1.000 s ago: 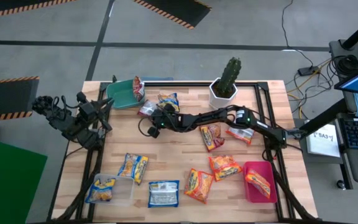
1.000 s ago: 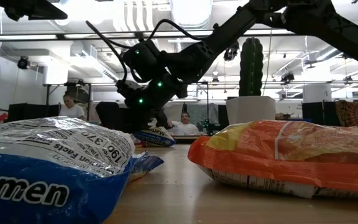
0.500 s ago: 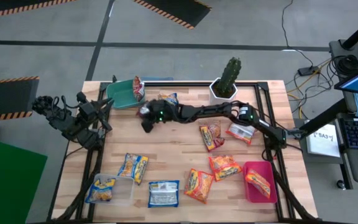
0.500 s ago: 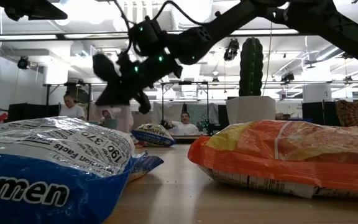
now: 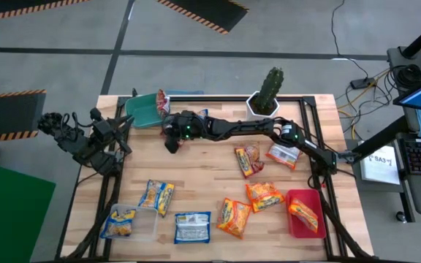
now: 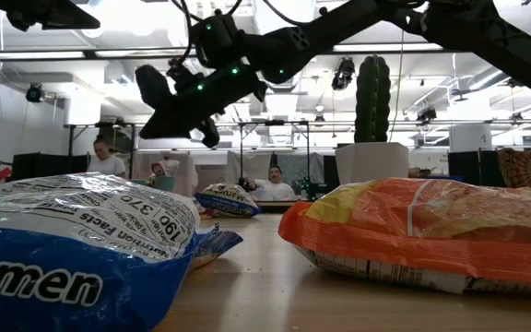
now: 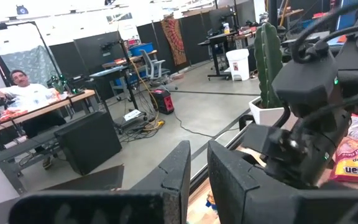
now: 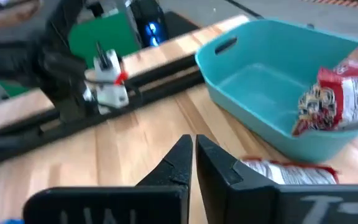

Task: Sort Maruchan noodles
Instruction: Put the left red noodle pack into the green bin

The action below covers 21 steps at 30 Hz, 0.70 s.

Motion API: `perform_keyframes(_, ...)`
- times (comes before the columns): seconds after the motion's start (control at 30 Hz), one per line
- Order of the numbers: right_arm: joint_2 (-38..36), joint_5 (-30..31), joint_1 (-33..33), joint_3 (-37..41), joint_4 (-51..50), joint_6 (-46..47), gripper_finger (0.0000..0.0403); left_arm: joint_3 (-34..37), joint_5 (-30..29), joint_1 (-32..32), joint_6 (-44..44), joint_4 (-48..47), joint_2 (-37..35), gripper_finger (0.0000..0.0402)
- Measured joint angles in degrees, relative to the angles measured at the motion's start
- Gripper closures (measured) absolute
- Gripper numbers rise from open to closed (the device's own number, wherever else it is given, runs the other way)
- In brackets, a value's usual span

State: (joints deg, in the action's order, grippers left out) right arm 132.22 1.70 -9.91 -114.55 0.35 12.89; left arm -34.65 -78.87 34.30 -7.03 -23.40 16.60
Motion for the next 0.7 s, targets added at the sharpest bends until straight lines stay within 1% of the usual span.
perform_keyframes(0.07, 0.0, 1.2, 0.0, 0.1, -1.8, -1.9, 0.0373, 0.0, 0.0, 0.0, 0.0, 0.0, 0.0, 0.0365)
perform_keyframes(0.17, 0.0, 2.7, 0.0, 0.2, -3.5, -6.9, 0.0334, 0.0, 0.0, 0.0, 0.0, 0.0, 0.0, 0.0365)
perform_keyframes(0.27, 0.0, 5.9, 0.2, 0.2, -5.2, -12.3, 0.0279, 0.0, 0.0, 0.0, 0.0, 0.0, 0.0, 0.0365)
perform_keyframes(0.37, 0.1, 8.7, 0.4, 1.0, -6.3, -15.2, 0.0216, 0.0, 0.0, 0.0, 0.0, 0.0, 0.0, 0.0365)
perform_keyframes(0.47, 1.1, 9.1, 0.5, 1.5, -6.3, -14.4, 0.0157, 0.0, 0.0, 0.0, 0.0, 0.0, 0.0, 0.0365)
perform_keyframes(0.53, 2.4, 9.0, 0.5, 1.6, -6.3, -12.9, 0.0125, 0.0, 0.0, 0.0, 0.0, 0.0, 0.0, 0.0365)
perform_keyframes(0.63, 4.9, 9.0, 0.5, 1.6, -5.7, -11.1, 0.0092, 0.0, 0.0, 0.0, 0.0, 0.0, 0.0, 0.0365)
perform_keyframes(0.67, 5.7, 9.5, 0.5, 1.7, -5.7, -10.4, 0.0086, 0.0, 0.0, 0.0, 0.0, 0.0, 0.0, 0.0365)
perform_keyframes(0.7, 6.5, 11.4, 0.5, 1.7, -5.7, -8.9, 0.0083, 0.0, 0.0, 0.0, 0.0, 0.0, 0.0, 0.0365)
